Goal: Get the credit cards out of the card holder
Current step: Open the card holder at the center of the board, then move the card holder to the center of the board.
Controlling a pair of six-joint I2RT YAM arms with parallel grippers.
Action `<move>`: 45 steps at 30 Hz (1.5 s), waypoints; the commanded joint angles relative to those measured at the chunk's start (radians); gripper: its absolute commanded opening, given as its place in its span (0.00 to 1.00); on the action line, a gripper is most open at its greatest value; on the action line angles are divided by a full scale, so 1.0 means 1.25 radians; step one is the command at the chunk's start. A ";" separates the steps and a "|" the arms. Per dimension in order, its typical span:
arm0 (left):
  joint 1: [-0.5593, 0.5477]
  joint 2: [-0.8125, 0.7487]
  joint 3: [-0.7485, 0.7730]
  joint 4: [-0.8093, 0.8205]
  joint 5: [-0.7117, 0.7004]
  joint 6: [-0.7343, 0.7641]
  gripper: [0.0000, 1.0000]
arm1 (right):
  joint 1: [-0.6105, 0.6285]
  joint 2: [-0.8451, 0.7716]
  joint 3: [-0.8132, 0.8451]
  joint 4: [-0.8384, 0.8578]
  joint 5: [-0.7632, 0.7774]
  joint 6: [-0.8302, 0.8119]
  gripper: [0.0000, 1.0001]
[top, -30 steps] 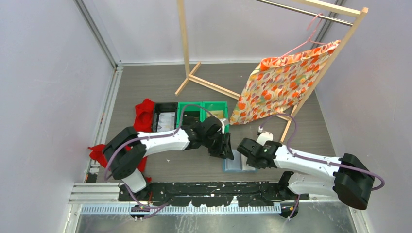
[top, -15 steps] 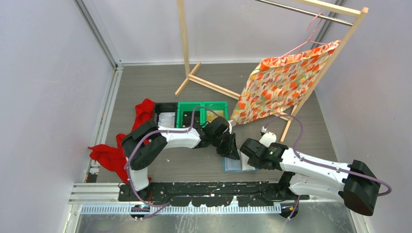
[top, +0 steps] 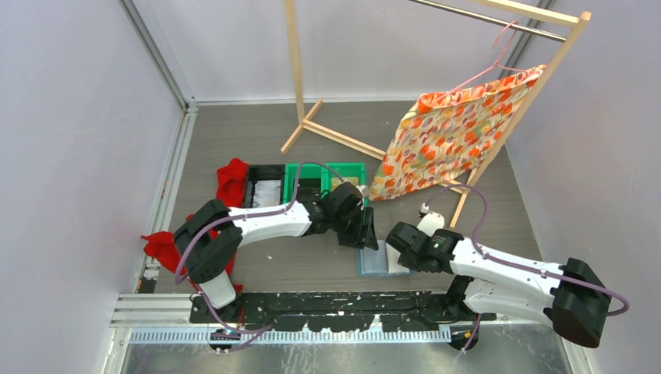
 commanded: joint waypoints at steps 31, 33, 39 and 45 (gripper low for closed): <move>-0.025 0.077 0.020 0.229 0.139 -0.047 0.33 | -0.009 -0.011 -0.003 0.018 0.004 -0.004 0.03; -0.025 0.084 0.021 0.238 0.145 -0.051 0.33 | -0.011 -0.030 0.000 0.012 0.007 -0.004 0.04; -0.026 0.097 0.039 0.263 0.163 -0.064 0.32 | -0.015 -0.088 0.028 -0.075 0.056 0.015 0.07; -0.025 0.115 0.064 0.258 0.168 -0.058 0.27 | -0.019 -0.168 0.036 -0.127 0.076 0.033 0.10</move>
